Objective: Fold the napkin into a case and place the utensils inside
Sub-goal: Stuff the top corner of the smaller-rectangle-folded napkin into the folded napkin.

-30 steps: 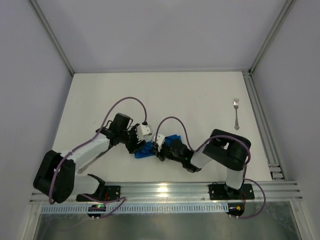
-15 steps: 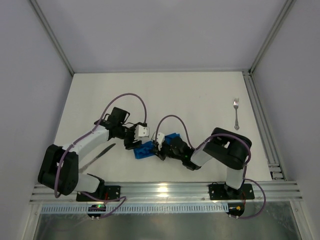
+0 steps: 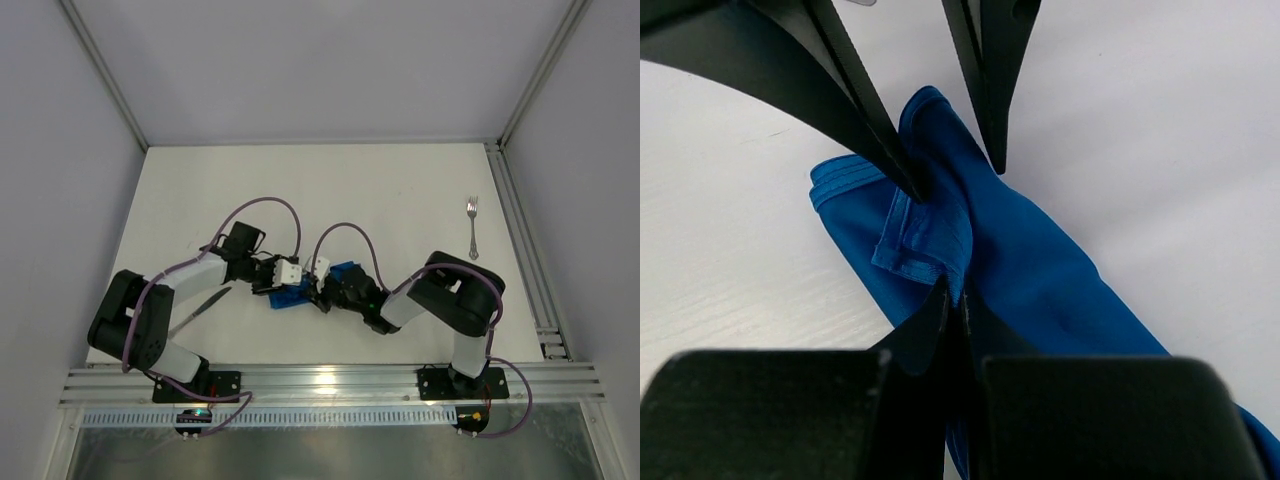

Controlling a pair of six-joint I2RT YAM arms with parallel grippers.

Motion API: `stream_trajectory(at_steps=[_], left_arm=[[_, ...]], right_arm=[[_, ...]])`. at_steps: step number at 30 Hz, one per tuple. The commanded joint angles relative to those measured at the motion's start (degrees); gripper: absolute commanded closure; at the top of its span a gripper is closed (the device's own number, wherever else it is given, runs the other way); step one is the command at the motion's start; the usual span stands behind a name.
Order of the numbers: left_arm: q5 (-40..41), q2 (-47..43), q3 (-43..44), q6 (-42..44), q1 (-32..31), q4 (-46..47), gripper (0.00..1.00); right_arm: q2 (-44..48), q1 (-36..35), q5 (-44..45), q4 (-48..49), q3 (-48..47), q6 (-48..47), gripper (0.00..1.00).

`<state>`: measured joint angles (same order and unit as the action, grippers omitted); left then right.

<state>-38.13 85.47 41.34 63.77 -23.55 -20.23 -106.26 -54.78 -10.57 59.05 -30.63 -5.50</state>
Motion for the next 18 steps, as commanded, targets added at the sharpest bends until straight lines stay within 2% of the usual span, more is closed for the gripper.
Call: stream_trajectory(at_steps=[1, 4, 8, 15, 17, 18], left_arm=[[3.05, 0.05, -1.08, 1.54, -1.49, 7.02, 0.58], [4.64, -0.13, -2.75, -0.05, -2.37, 12.05, 0.52], [6.14, 0.22, -3.64, -1.71, -2.64, 18.11, 0.52], [6.66, 1.36, -3.37, 2.93, -3.69, 17.95, 0.46], [7.28, 1.45, -3.37, 4.52, -4.39, 17.42, 0.50], [8.32, 1.89, -3.37, 5.74, -5.18, 16.72, 0.55]], right_arm=[[0.26, 0.20, -1.73, 4.59, -1.36, -0.13, 0.96], [0.35, 0.20, -2.70, 5.11, -1.62, -0.39, 0.96], [0.26, 0.38, -4.46, 5.47, -2.15, -0.65, 0.96], [0.26, 1.78, -9.90, 6.25, -2.94, -0.74, 0.96], [0.44, 1.96, -10.09, 6.26, -3.03, -0.74, 0.96], [0.52, 1.96, -10.17, 6.17, -2.94, -0.92, 0.96]])
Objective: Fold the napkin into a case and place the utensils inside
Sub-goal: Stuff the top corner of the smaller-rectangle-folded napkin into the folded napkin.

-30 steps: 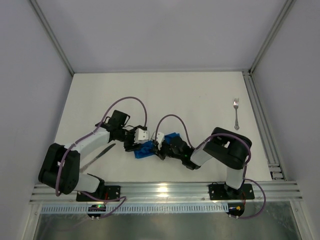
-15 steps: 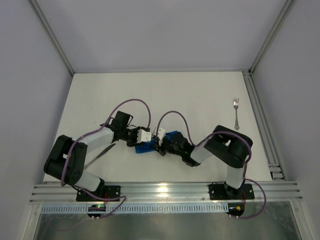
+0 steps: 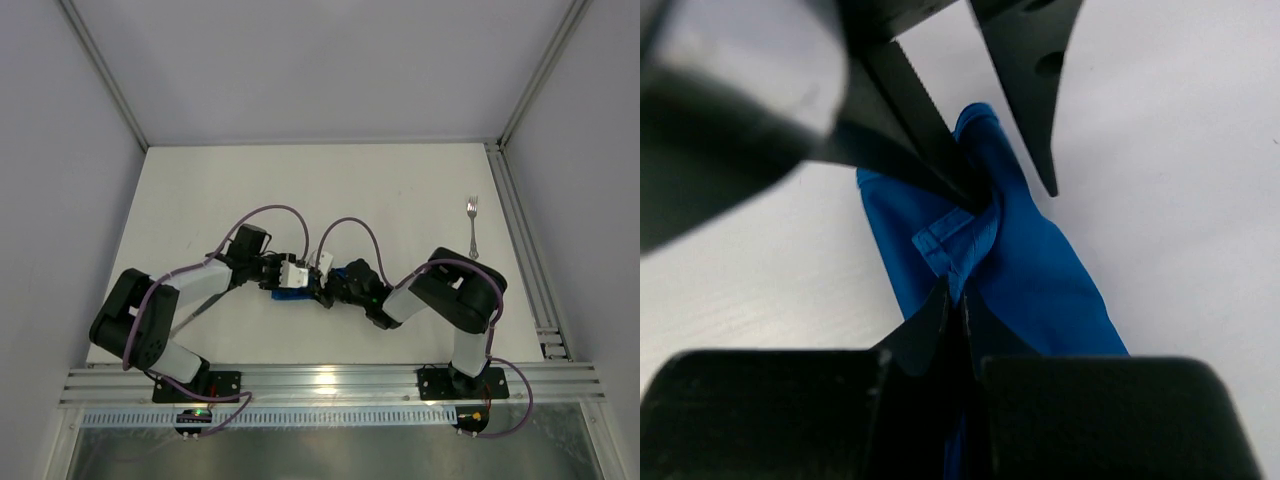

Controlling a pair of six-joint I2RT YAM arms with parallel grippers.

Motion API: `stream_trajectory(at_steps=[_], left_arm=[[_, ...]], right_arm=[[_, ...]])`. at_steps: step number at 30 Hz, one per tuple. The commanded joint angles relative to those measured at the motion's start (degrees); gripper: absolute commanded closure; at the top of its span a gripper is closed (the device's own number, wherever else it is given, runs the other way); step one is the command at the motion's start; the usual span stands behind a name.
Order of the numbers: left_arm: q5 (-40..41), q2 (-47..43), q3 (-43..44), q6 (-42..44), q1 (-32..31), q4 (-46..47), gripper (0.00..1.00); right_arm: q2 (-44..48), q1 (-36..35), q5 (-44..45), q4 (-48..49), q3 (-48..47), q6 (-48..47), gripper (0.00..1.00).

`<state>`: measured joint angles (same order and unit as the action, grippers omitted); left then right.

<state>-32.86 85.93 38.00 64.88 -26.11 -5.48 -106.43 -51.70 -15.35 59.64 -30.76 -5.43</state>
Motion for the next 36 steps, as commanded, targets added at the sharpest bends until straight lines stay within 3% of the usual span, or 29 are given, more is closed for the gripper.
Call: stream_trajectory(at_steps=[1, 3, 4, 7, 11, 15, 23, 32, 36], left_arm=[[3.59, 1.69, 0.23, 4.99, -3.07, 1.61, 0.70], [4.47, 2.48, 0.41, 5.34, -3.77, 1.52, 0.85], [5.00, 2.66, 0.67, 5.34, -4.12, 1.52, 1.00], [5.70, 3.10, 1.37, 3.07, -4.30, 2.48, 1.00], [7.37, 2.58, 1.20, -4.49, -4.30, 7.75, 1.00], [8.43, 2.22, 0.85, -8.54, -4.30, 11.36, 1.00], [7.91, 0.29, -0.12, -12.84, -4.30, 13.48, 1.00], [6.76, -0.76, 1.55, -15.75, -4.30, 10.31, 1.00], [7.28, -0.06, 3.04, -18.29, -4.30, 9.35, 1.00]], right_arm=[[0.79, -1.12, -5.30, 5.58, -2.90, -0.98, 0.96], [0.70, -1.12, -5.12, 5.67, -2.99, -0.90, 0.96], [0.87, -1.12, -4.60, 5.67, -2.90, -0.72, 0.96], [1.75, -1.12, -2.68, 5.93, -2.20, -0.72, 0.96], [3.60, -1.21, 0.32, 7.76, 0.60, 0.07, 0.66], [6.23, -1.21, 2.43, 11.73, 4.92, 1.65, 0.45], [6.86, -1.91, 10.77, 13.39, 5.01, 3.06, 0.41], [-1.31, -2.61, 19.83, 18.06, 2.47, 5.34, 0.41], [-3.87, -5.59, 22.73, 15.25, -1.05, 4.64, 0.41]])
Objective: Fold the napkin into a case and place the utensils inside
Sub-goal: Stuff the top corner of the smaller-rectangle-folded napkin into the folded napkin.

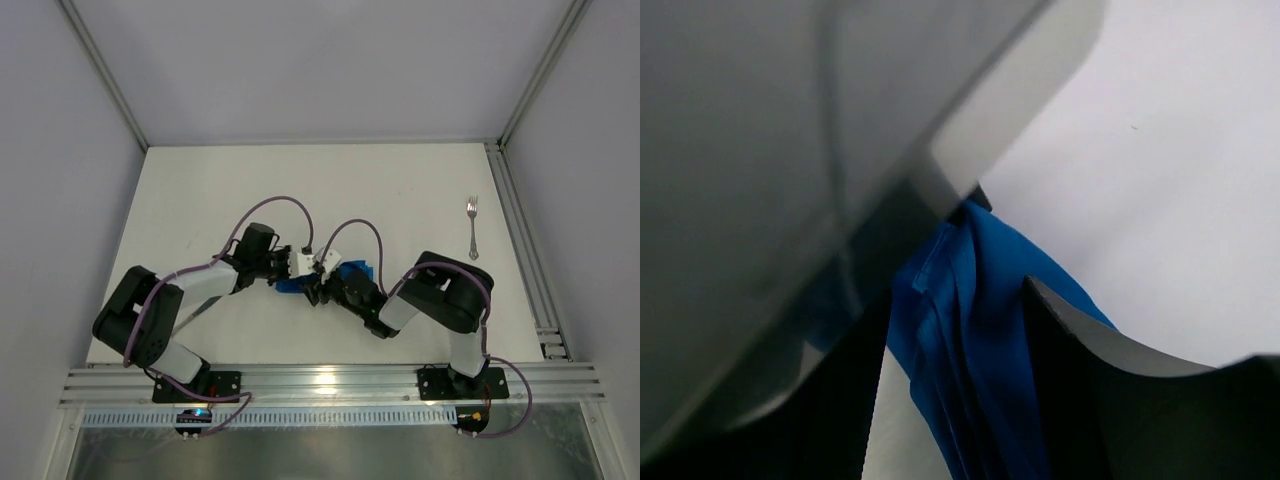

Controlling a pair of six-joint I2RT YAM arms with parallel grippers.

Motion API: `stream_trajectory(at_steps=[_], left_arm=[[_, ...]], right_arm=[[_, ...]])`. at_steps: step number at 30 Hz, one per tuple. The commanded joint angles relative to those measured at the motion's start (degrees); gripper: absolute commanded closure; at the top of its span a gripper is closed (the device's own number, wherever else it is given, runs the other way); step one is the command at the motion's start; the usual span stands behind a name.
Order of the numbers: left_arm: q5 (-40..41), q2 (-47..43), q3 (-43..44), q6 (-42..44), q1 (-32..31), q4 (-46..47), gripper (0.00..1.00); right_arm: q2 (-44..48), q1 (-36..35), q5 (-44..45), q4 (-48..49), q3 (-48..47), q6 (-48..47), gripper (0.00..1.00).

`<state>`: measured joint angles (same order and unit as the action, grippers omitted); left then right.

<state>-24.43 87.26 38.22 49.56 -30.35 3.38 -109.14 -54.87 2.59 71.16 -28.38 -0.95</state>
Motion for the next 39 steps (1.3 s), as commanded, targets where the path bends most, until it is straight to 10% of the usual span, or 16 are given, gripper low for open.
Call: stream_trajectory(at_steps=[1, 8, 30, 39], left_arm=[[-1.24, -1.22, 3.61, -3.15, -0.06, -0.47, 1.00], [-1.06, -1.13, 4.58, -5.08, 0.03, -1.09, 1.00], [-4.67, -0.60, 7.84, -5.18, 2.14, -8.30, 1.00], [0.25, 0.27, -4.28, 4.66, 2.14, 12.69, 1.00]], right_arm=[[-1.86, -2.69, 5.75, 3.12, -4.22, 0.33, 0.41], [-3.97, -2.87, 10.94, 2.85, -3.79, 2.62, 0.53], [-0.81, -4.45, 11.47, 5.75, -0.19, -0.19, 0.49], [5.60, -4.37, 3.32, 6.36, 2.00, 5.25, 0.48]])
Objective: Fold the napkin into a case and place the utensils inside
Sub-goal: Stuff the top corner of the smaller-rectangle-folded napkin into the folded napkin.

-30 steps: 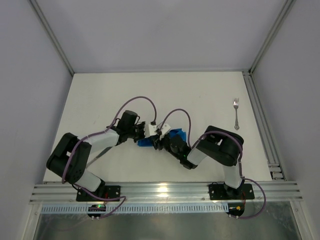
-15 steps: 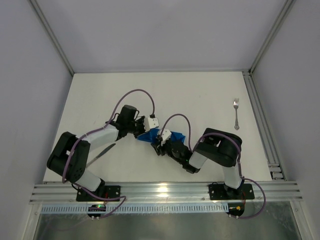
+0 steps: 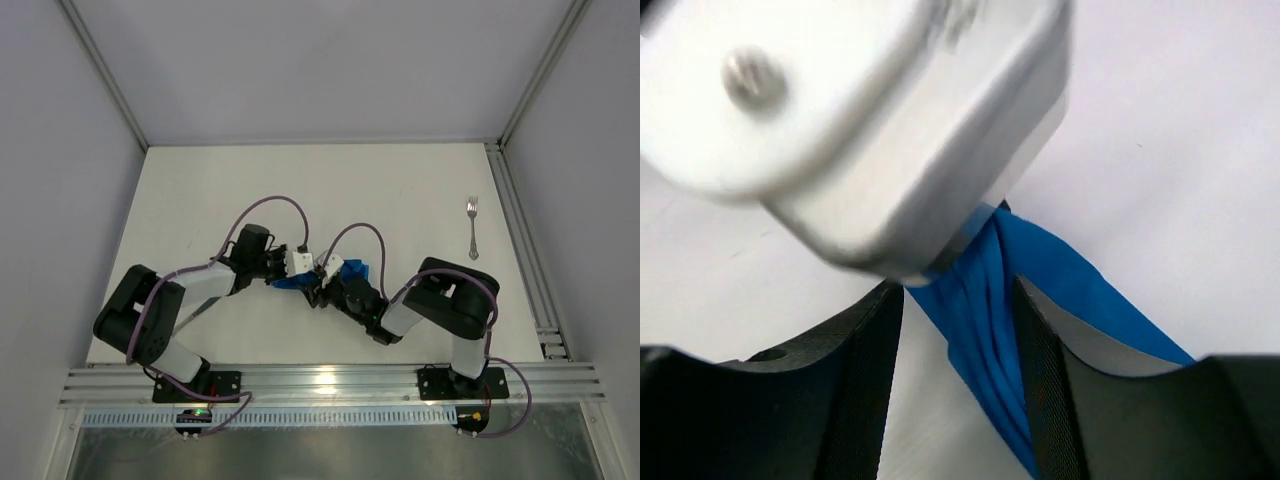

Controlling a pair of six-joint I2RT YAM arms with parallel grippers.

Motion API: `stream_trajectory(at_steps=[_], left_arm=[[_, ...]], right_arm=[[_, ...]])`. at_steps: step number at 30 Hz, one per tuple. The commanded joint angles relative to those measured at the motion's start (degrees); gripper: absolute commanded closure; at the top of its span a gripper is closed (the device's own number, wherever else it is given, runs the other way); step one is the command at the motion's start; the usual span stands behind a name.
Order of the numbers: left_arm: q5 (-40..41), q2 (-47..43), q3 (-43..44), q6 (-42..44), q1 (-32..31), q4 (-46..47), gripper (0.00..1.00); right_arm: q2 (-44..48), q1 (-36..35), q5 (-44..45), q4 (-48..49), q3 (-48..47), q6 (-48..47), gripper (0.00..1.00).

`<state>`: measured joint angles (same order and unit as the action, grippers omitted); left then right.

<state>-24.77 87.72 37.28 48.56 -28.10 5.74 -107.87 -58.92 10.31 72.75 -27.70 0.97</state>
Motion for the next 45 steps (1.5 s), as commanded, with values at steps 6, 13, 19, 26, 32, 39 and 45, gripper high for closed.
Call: stream_trajectory(at_steps=[6, 13, 19, 26, 32, 39, 45], left_arm=[[0.70, 0.96, -9.75, 8.83, -0.12, 24.04, 1.00], [-1.41, 1.48, -17.57, 18.67, -0.12, 34.50, 1.00], [-2.21, 7.98, -22.77, 24.65, -0.12, 52.86, 1.00], [-3.17, 14.05, -24.18, 29.40, -0.20, 61.13, 1.00], [-3.09, 11.34, -24.18, 28.35, -0.20, 56.24, 1.00], [-2.83, 4.04, -18.48, 25.36, -0.20, 35.07, 1.00], [-1.15, 3.16, -16.89, 25.62, -0.20, 29.69, 0.86]], right_arm=[[13.72, 0.82, -12.13, -5.99, 3.53, 12.64, 0.49], [22.96, 5.65, -10.57, -16.57, 6.70, 21.35, 0.68], [19.74, 7.15, -7.67, -33.37, -4.19, 22.23, 0.81], [10.08, 9.43, -6.51, -37.76, -14.99, 26.36, 0.96], [2.06, 9.43, -12.32, -36.74, -16.61, 32.76, 0.96], [-4.71, 9.35, -12.51, -40.22, -18.88, 34.71, 0.96], [-3.04, 9.43, -8.28, -40.41, -15.28, 36.38, 0.96]])
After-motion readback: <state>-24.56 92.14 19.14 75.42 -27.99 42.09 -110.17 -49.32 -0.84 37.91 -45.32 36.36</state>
